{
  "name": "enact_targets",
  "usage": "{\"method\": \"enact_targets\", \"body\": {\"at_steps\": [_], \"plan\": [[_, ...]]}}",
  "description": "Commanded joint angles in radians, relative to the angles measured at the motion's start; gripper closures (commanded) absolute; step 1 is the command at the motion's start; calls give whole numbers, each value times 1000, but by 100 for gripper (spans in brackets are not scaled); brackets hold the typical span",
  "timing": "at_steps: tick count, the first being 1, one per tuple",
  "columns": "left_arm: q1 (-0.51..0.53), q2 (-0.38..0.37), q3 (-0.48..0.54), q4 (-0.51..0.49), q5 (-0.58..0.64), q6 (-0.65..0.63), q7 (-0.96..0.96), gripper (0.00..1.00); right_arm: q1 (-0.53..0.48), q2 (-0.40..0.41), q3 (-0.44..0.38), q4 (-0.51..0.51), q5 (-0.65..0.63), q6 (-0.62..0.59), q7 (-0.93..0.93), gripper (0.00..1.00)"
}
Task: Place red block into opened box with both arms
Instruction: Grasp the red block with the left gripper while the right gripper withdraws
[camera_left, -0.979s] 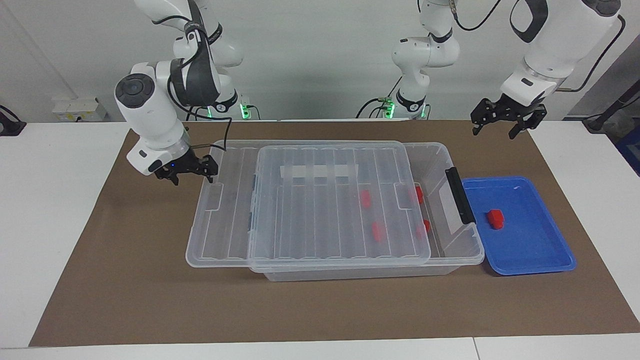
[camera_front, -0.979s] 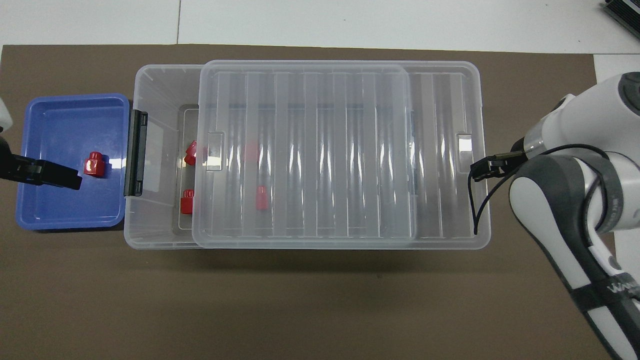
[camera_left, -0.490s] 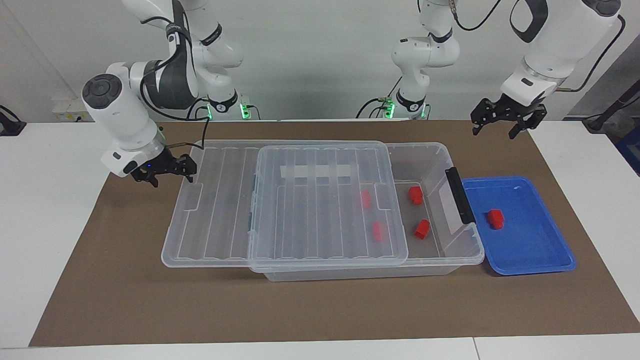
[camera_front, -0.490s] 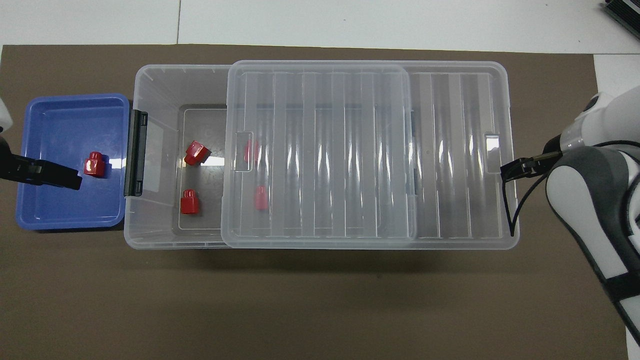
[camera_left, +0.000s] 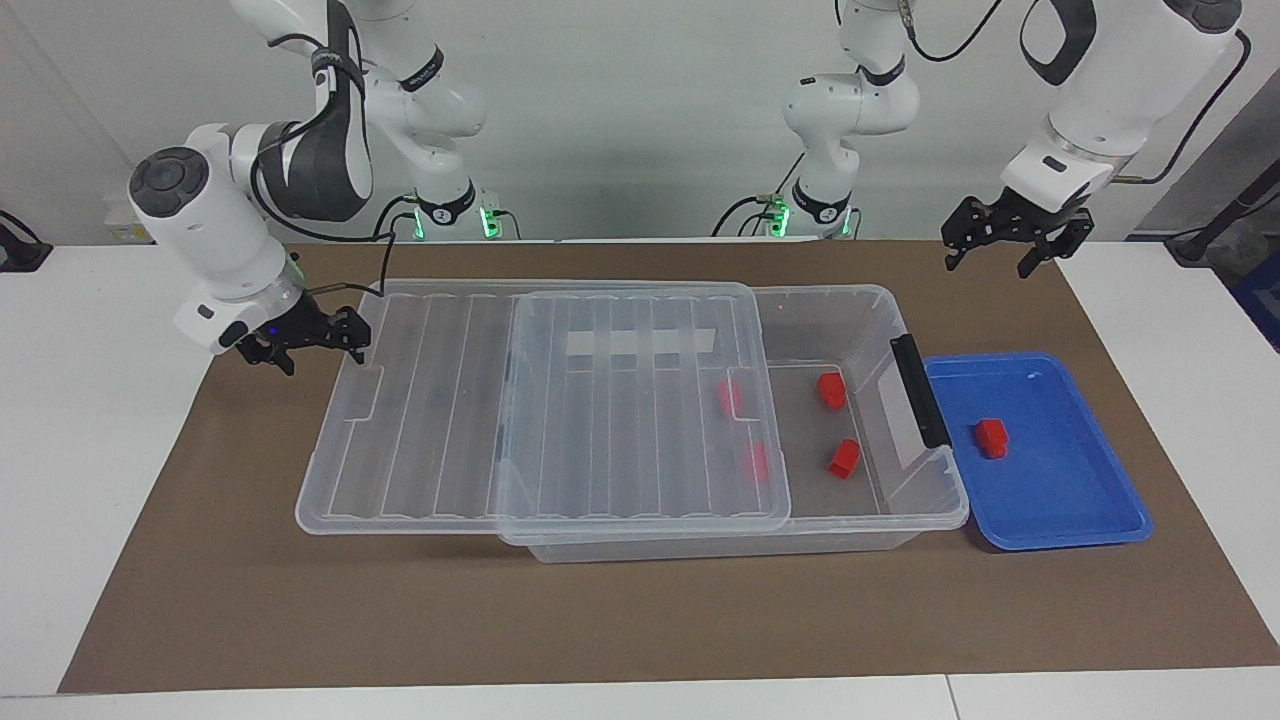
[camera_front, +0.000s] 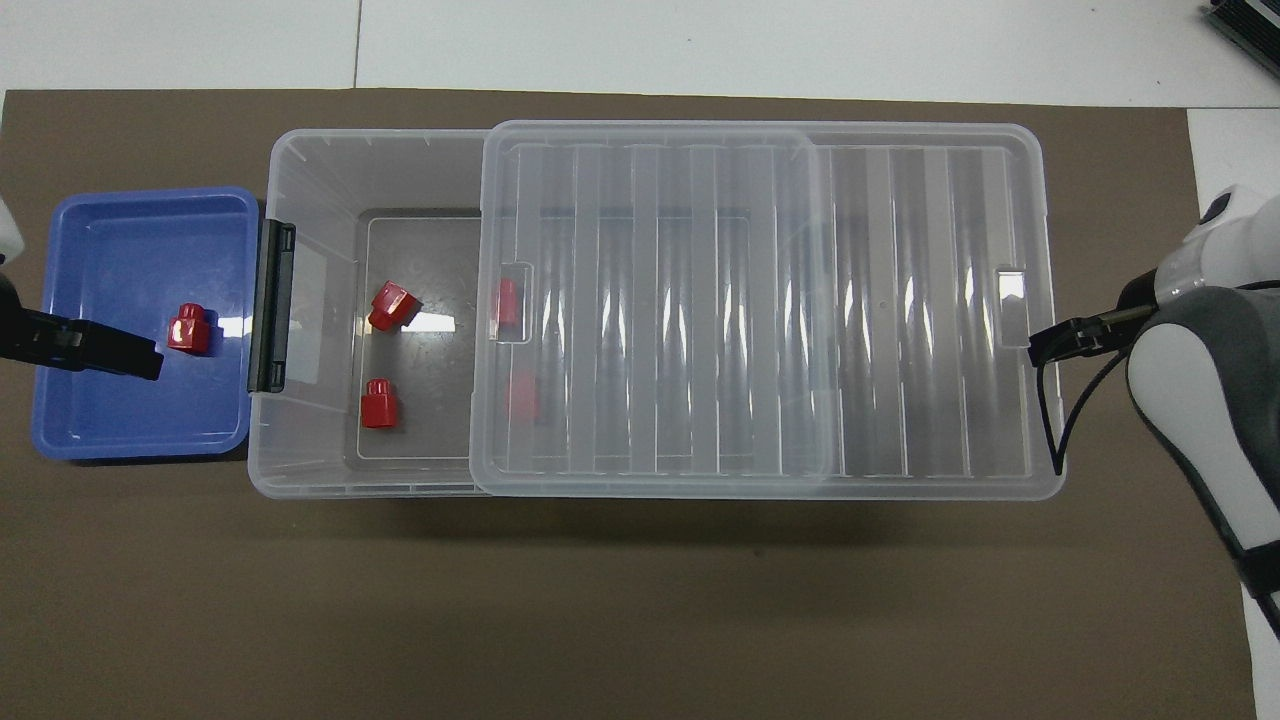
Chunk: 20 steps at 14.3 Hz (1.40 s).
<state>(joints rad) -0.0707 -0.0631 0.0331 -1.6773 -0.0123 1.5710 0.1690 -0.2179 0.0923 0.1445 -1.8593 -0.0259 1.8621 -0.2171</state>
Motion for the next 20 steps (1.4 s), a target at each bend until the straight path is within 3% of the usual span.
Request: {"method": "enact_targets", "body": {"at_steps": [1, 6, 11, 14, 20], "plan": [[9, -30, 2, -19, -6, 3, -6, 0, -21, -22, 9, -23, -8, 6, -27, 0], [133, -29, 4, -154, -5, 217, 21, 0, 8, -31, 12, -8, -9, 20, 89, 0], [143, 90, 5, -309, -5, 551, 36, 0, 103, -109, 14, -8, -8, -3, 304, 0], [166, 153, 5, -386, -5, 733, 133, 0, 147, -111, 14, 80, -8, -76, 410, 0], [183, 304, 5, -378, -5, 866, 204, 0, 158, -72, 12, 291, -9, -227, 482, 0]]}}
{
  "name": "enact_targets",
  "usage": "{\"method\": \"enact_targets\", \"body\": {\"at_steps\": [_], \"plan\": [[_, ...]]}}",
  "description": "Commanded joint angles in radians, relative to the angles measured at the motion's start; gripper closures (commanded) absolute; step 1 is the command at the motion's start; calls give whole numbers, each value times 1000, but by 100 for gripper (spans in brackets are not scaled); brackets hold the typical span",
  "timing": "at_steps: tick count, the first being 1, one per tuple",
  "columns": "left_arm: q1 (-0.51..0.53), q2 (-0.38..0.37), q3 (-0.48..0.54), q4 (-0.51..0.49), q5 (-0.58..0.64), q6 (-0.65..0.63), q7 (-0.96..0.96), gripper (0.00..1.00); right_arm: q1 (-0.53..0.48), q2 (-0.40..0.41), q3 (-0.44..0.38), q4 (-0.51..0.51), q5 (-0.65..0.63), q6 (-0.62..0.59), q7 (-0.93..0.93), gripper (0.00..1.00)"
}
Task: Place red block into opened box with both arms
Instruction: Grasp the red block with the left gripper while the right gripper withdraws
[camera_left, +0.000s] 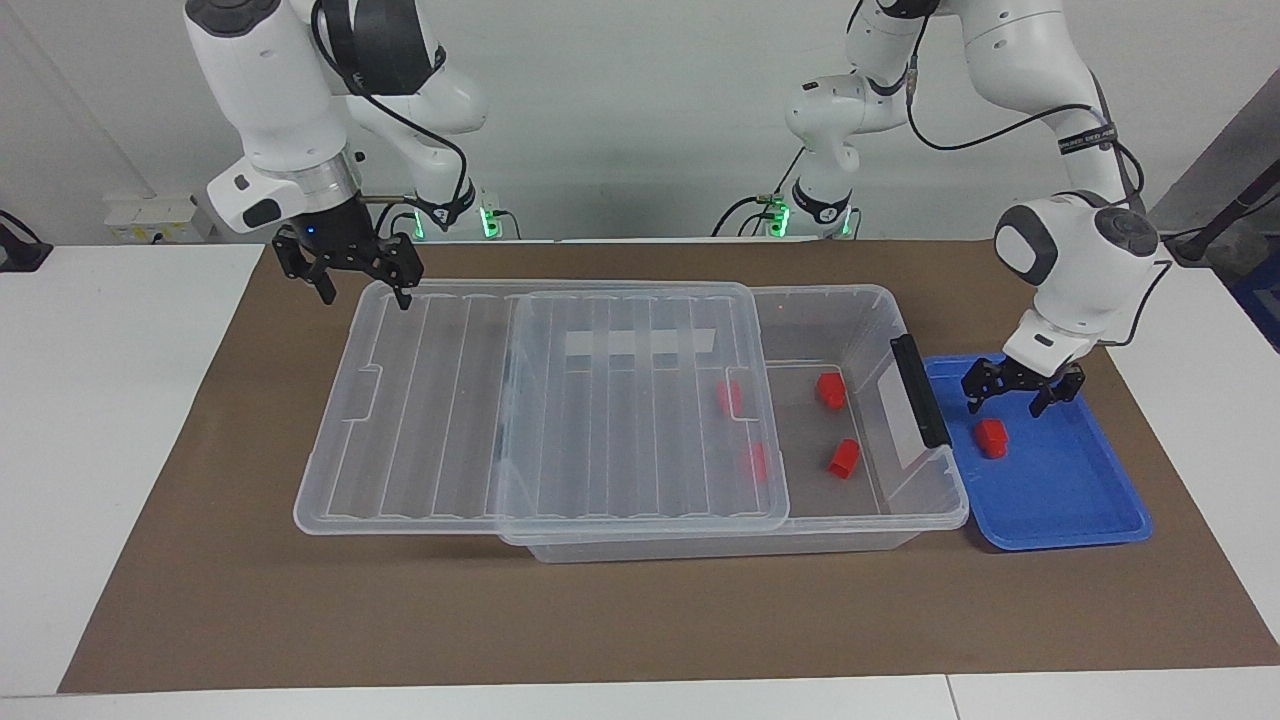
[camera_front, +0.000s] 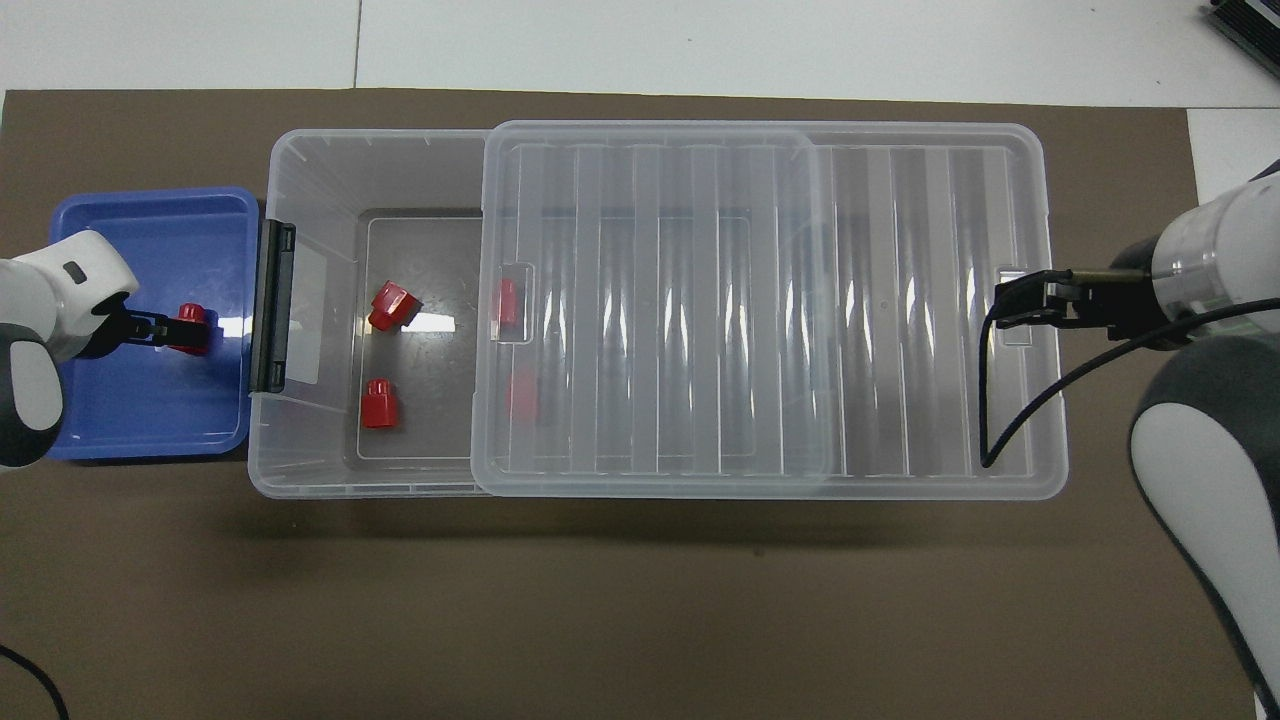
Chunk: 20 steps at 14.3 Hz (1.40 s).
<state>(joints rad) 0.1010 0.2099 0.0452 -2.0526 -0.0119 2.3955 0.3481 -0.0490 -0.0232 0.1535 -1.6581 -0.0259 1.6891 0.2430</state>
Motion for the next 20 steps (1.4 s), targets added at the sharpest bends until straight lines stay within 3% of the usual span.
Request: {"method": "enact_targets", "body": {"at_steps": [1, 3, 8, 12, 13, 15, 17, 18, 20], "plan": [[9, 48, -7, 0, -5, 57, 28, 0, -12, 61, 3, 136, -9, -84, 22, 0], [9, 81, -8, -4, -5, 99, 26, 0, -17, 75, 3, 181, -11, -149, 22, 0], [11, 97, -8, -3, -5, 114, 28, 0, -18, 29, 3, 115, -14, -187, 19, 0], [12, 108, -7, -4, -5, 129, 43, 13, -18, 17, 3, 93, -31, -187, 15, 0], [12, 108, -7, -4, -5, 128, 48, 20, -18, 17, 3, 93, -31, -187, 15, 0], [12, 108, -8, -4, -5, 122, 49, 49, -32, 19, -5, 95, -13, -180, 13, 0], [11, 108, -7, 5, -5, 96, 49, 89, -41, 19, -5, 96, -12, -178, 13, 0], [11, 108, -8, 15, -5, 76, 49, 97, -41, 19, -5, 95, -11, -178, 13, 0], [3, 108, -8, 60, -5, 3, 48, 100, -41, 19, -5, 95, -11, -178, 13, 0]]}}
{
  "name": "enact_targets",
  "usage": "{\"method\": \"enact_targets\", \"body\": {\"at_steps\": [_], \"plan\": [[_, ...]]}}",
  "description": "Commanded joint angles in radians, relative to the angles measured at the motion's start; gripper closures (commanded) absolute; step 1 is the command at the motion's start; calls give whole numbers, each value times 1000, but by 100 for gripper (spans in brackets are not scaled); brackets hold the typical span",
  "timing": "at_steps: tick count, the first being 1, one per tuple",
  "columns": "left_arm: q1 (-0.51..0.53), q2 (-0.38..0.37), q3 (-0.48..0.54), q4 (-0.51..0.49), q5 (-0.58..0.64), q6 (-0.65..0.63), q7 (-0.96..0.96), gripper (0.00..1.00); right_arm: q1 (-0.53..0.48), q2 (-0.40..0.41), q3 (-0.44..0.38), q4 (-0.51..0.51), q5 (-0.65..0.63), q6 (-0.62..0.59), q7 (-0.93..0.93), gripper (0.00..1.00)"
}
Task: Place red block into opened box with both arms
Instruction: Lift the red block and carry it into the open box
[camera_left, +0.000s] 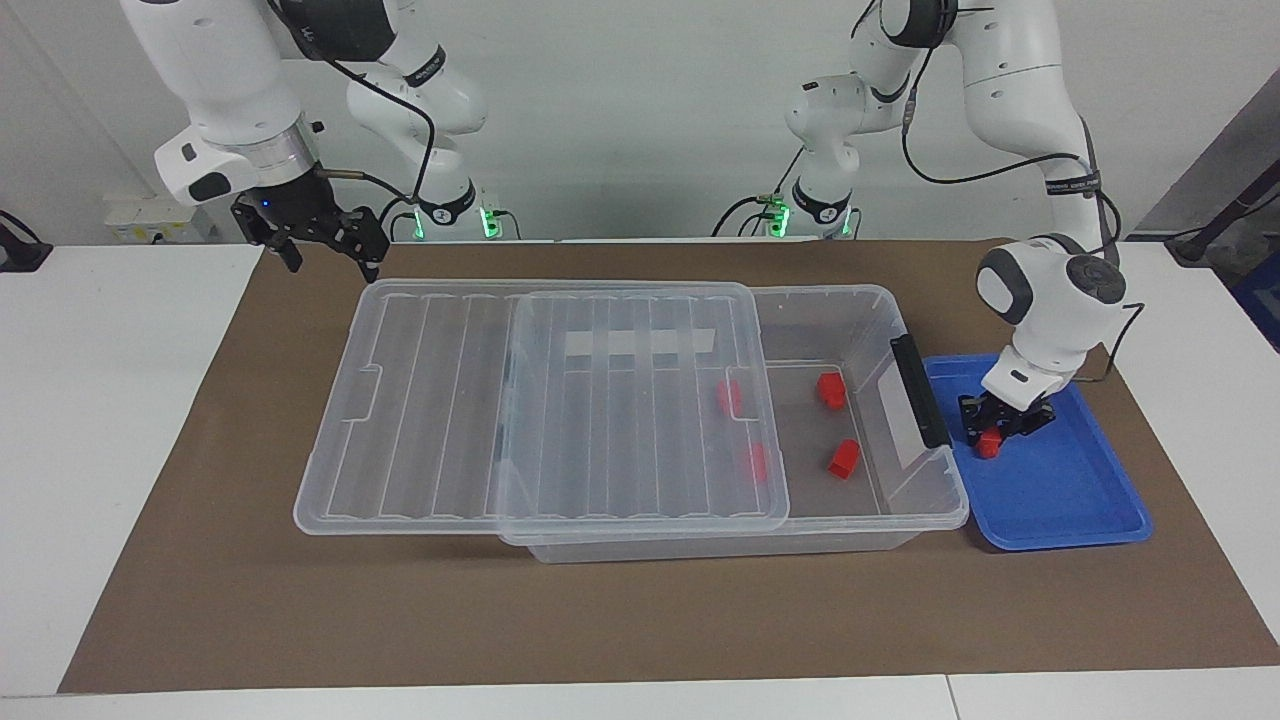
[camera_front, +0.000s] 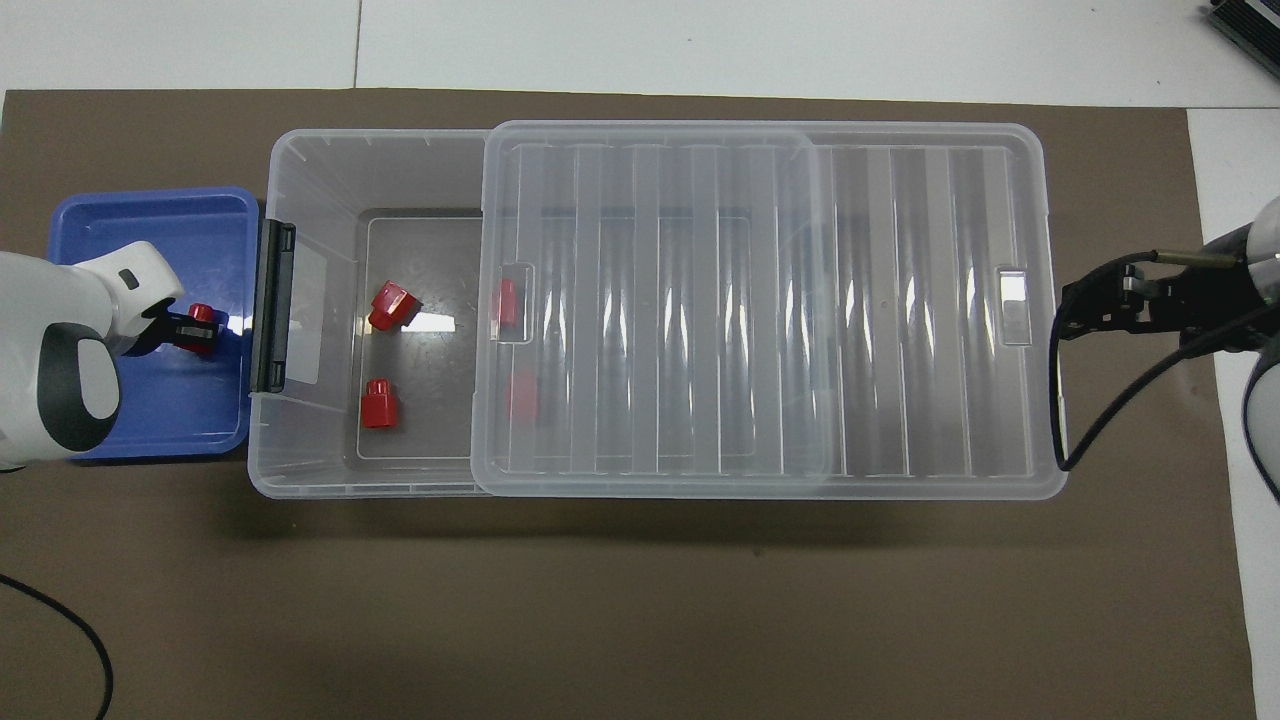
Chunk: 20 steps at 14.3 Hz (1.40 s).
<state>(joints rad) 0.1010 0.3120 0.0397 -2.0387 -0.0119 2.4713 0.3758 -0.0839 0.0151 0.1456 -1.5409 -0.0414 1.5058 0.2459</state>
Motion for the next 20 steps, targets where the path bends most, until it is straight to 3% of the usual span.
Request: {"method": "enact_targets", "body": {"at_steps": [1, 6, 10, 14, 20], "plan": [[0, 6, -3, 87, -5, -133, 18, 100, -7, -20, 3, -22, 5, 5, 10, 0], [-9, -17, -15, 401, -16, -599, -61, 100, -7, -20, 3, -22, 5, 5, 10, 0], [-102, -39, -24, 534, -19, -788, -278, 100, -7, -20, 3, -22, 5, 5, 10, 0], [-262, -39, -26, 554, -17, -784, -587, 100, -7, -20, 3, -22, 5, 5, 10, 0], [-382, -50, -29, 456, -14, -577, -750, 100, -7, -20, 3, -22, 5, 5, 10, 0]]}}
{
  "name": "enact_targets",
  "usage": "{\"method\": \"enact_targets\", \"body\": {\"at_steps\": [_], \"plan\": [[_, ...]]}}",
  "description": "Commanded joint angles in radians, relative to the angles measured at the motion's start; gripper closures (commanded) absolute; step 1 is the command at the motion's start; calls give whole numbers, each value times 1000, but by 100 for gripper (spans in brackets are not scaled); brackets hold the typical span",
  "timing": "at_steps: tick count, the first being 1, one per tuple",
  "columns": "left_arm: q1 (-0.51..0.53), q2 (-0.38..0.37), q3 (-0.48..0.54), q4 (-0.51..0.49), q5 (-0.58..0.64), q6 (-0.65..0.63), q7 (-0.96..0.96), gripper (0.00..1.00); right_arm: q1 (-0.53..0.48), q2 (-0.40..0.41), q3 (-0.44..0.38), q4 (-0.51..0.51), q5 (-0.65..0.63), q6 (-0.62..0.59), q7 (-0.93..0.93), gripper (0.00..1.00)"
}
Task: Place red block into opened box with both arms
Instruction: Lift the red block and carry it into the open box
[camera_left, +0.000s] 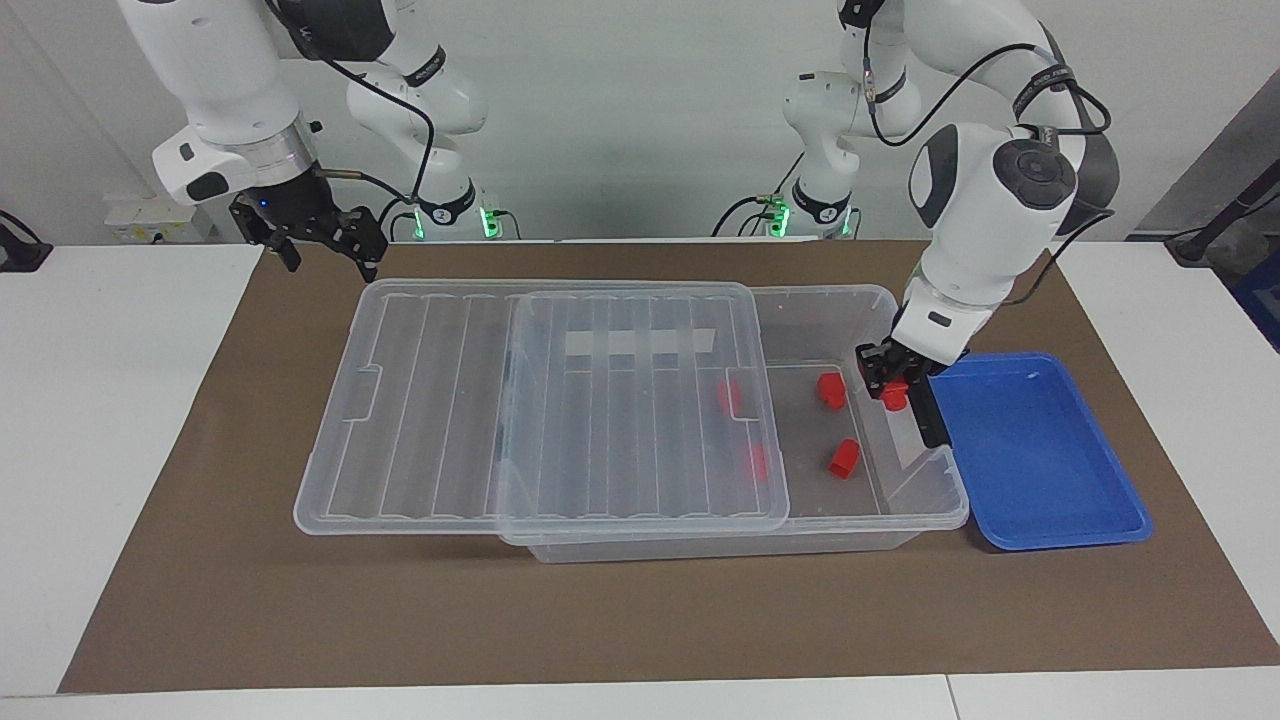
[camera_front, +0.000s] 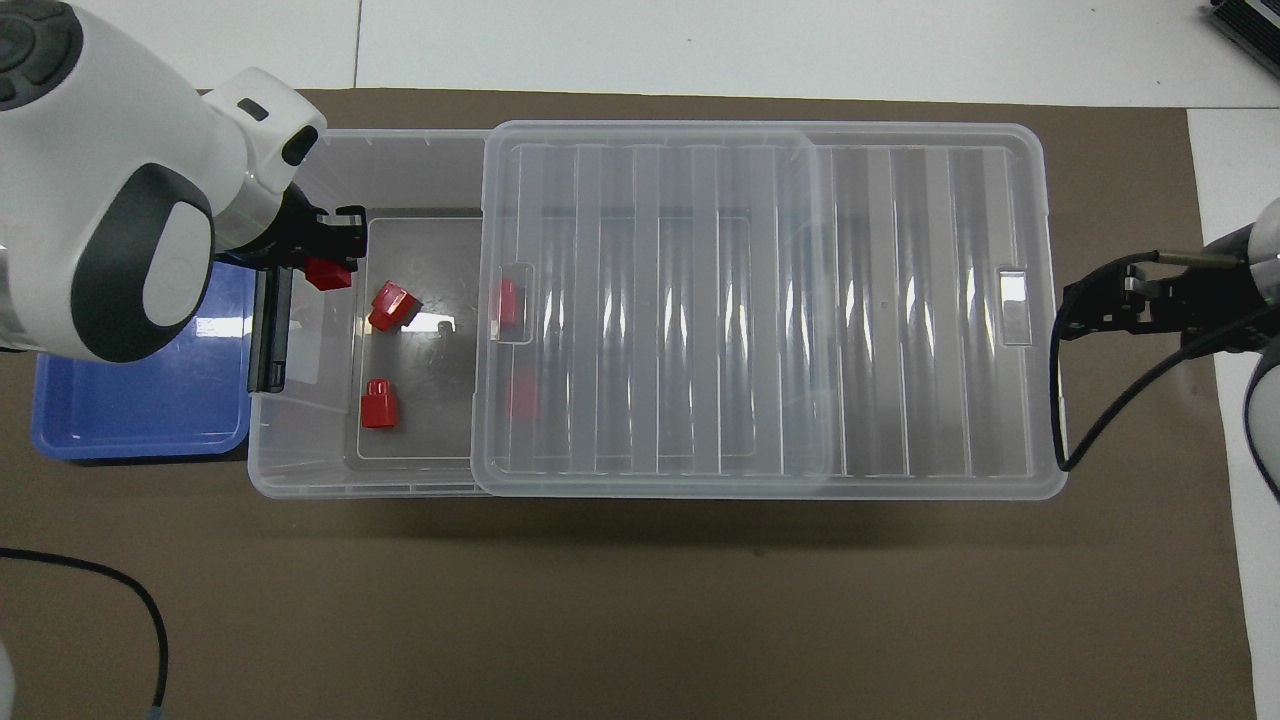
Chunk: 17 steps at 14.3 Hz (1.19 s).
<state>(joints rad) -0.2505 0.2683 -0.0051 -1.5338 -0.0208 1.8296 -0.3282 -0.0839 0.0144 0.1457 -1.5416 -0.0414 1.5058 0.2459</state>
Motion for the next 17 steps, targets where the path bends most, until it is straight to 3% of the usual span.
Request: {"method": "enact_targets", "body": {"at_steps": [1, 10, 17], "plan": [[-52, -9, 16, -84, -4, 106, -66, 100, -7, -19, 3, -22, 5, 5, 10, 0], [-84, -18, 17, -431, 21, 465, -101, 100, -7, -19, 3, -22, 5, 5, 10, 0], [-138, -32, 17, -523, 31, 542, -184, 100, -7, -19, 3, -22, 3, 5, 10, 0]]}}
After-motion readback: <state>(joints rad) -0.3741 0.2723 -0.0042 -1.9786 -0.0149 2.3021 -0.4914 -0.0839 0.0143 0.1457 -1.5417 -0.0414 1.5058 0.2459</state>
